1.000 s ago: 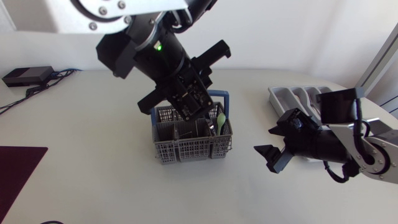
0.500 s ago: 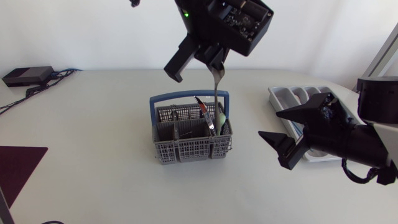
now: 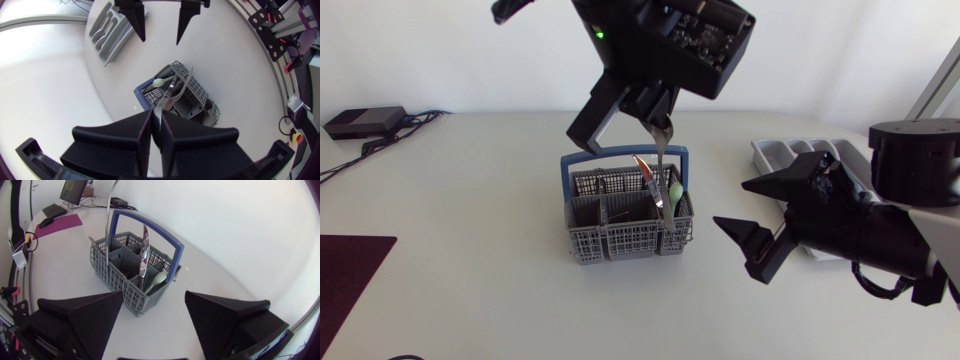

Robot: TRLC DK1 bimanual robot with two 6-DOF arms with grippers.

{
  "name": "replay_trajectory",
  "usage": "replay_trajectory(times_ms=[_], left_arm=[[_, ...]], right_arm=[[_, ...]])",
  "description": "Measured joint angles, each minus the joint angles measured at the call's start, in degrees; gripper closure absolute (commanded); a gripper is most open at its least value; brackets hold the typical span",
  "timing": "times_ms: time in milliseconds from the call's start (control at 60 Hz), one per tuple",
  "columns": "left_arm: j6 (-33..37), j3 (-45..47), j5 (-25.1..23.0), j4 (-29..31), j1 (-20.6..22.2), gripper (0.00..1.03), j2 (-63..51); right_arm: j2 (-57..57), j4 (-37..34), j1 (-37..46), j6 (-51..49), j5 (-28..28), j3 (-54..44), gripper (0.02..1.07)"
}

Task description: Sort the cutlery from the basket into the organizer compartments.

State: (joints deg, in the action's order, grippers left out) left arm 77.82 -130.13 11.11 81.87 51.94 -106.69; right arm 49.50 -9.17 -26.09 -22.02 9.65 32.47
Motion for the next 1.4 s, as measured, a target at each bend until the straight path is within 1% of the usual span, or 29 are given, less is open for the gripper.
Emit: replay_trajectory(times_ms=[117,200,267,450,600,767,967,1033,1167,1333,1400], left_arm=[[-3.3,5.0,-0.1,-3.3,0.0,1.00,4.1],[-6.2,9.4,-0.1,-7.0,0.0,1.00,7.4],[-9.8,13.4,-0.1,-9.8,0.0,1.00,10.2],[-17.4,26.8,-0.1,-21.7,-0.1,1.00,16.3],[-24.4,33.7,-0.1,-29.4,-0.5,1.00,17.8],[-32.3,37.7,-0.1,-34.8,-1.1,1.00,18.1],[-40.4,41.0,-0.1,-38.0,-1.1,1.00,18.2],[-42.0,42.1,-0.1,-39.8,-1.1,1.00,18.2],[-43.4,47.3,0.2,-47.9,-1.0,1.00,19.0],[-43.6,54.9,5.1,-57.9,0.2,1.00,20.7],[-44.5,56.9,6.3,-60.8,0.7,1.00,21.0]], right_arm=[[0.0,0.2,-2.9,0.7,-2.6,0.0,0.18],[-0.2,0.4,-4.6,1.1,-3.9,0.1,0.18],[-0.7,0.4,-6.4,1.3,-5.8,0.1,0.18],[-1.2,1.3,-10.1,1.3,-9.7,0.1,0.18],[-1.2,3.8,-12.7,1.3,-12.4,0.1,0.19],[-1.2,8.2,-14.8,0.9,-15.5,-0.2,0.19],[-0.3,14.1,-15.9,-1.4,-19.0,-2.3,0.19],[0.1,15.6,-15.9,-2.3,-19.6,-3.3,0.19],[1.1,16.8,-15.9,-3.0,-20.1,-4.9,0.19],[1.2,17.4,-15.9,-3.6,-20.2,-5.3,0.19],[1.2,17.4,-15.9,-3.6,-20.2,-5.3,0.19]])
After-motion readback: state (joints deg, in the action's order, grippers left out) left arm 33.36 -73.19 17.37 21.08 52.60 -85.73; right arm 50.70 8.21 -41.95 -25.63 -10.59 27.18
